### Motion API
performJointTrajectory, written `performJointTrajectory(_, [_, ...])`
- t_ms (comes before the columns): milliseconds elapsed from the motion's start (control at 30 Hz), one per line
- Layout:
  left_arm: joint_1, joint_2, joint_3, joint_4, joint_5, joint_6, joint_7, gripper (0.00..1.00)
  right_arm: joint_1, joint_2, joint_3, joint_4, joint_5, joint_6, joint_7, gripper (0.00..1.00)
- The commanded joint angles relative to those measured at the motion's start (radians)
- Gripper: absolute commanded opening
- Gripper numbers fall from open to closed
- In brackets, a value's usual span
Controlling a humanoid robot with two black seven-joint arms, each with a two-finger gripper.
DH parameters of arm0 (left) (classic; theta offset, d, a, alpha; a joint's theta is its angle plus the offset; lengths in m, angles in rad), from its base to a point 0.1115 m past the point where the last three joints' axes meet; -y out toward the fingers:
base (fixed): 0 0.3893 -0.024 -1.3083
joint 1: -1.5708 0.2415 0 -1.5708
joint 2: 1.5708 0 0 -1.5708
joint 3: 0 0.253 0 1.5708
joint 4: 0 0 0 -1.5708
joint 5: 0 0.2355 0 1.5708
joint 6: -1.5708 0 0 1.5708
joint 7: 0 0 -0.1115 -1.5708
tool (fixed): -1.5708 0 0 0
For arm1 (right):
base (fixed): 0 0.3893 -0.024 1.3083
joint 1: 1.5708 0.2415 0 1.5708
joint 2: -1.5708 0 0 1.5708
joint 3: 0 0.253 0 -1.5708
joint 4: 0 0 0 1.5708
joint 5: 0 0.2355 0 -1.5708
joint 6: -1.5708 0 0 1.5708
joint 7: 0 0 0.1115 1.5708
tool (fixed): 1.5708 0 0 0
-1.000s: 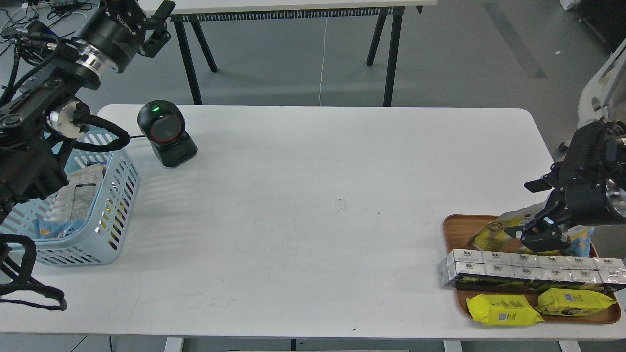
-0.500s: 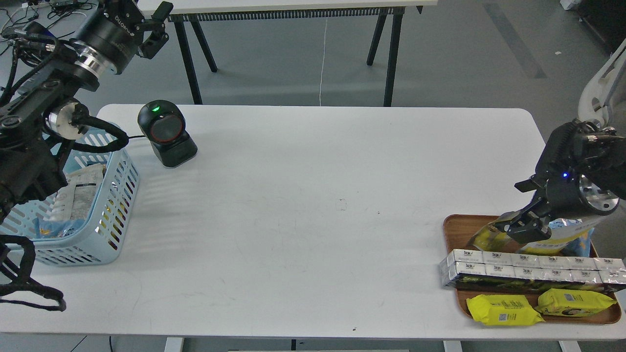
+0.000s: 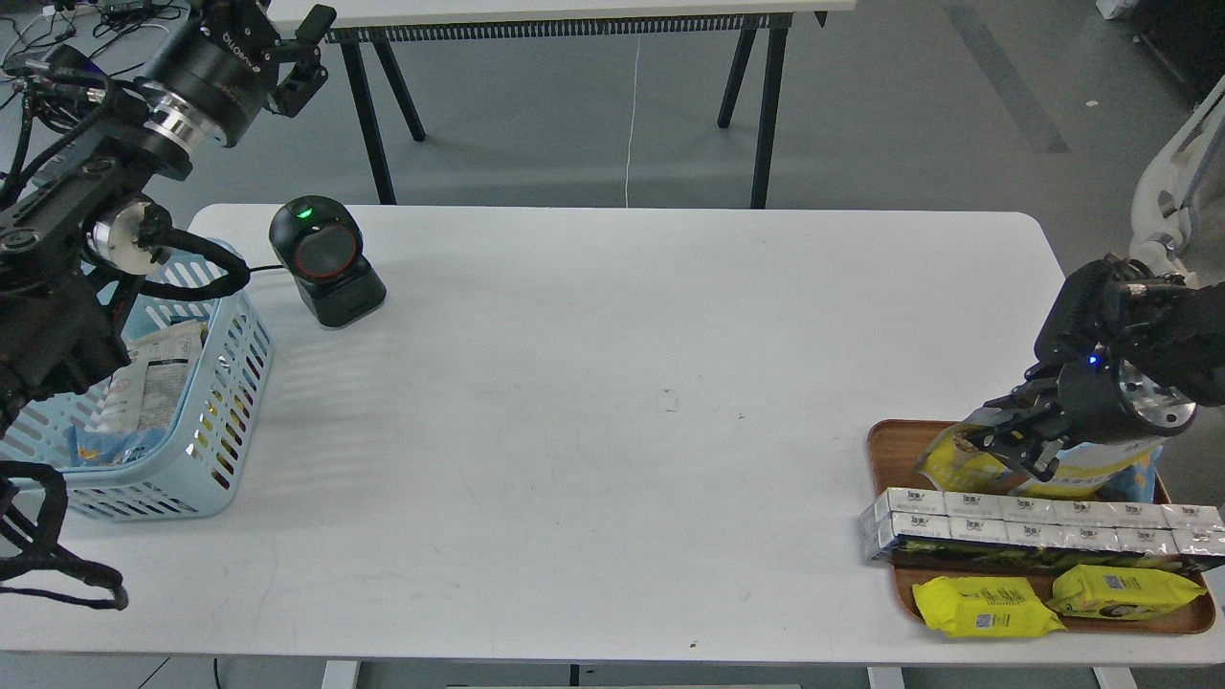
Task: Scan snack and place in basket
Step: 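Grasp the yellow snack packet on the tray with the right gripper, then lift the packet and carry it toward the table center, lowering it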
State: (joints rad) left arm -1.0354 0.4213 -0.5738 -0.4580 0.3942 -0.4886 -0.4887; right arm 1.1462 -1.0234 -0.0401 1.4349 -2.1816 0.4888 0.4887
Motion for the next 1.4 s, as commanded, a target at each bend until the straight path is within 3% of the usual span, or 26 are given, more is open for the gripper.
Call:
performJointTrajectory(0, [0.0, -0.004, 0.0, -0.001, 0.0, 0.0, 0.0, 1.0, 0.0, 0.0, 0.008, -0.001, 0.0, 0.0, 0.0, 0.0])
performJointTrajectory(500, [-0.002, 0.001, 0.0, -0.001, 0.0, 0.0, 0.0, 1.0, 0.001, 0.019, 0.15, 0.004, 0.0, 0.0, 0.0, 0.0])
performJointTrajectory(933, [-0.014, -0.001, 0.003, -0.001, 0.006, 0.0, 0.0, 1.0, 0.116, 0.353, 0.227, -0.036, 0.0, 0.0, 0.0, 0.0])
performJointTrajectory(1167, [-0.011, 0.001, 0.002, -0.001, 0.005, 0.0, 0.0, 1.0, 0.158, 0.627, 0.184, -0.172, 0.0, 0.0, 0.0, 0.0])
performJointTrajectory(1367, [-0.011, 0.005, 0.002, -0.001, 0.005, 0.0, 0.0, 1.0, 0.158, 0.782, 0.146, -0.248, 0.0, 0.0, 0.0, 0.0])
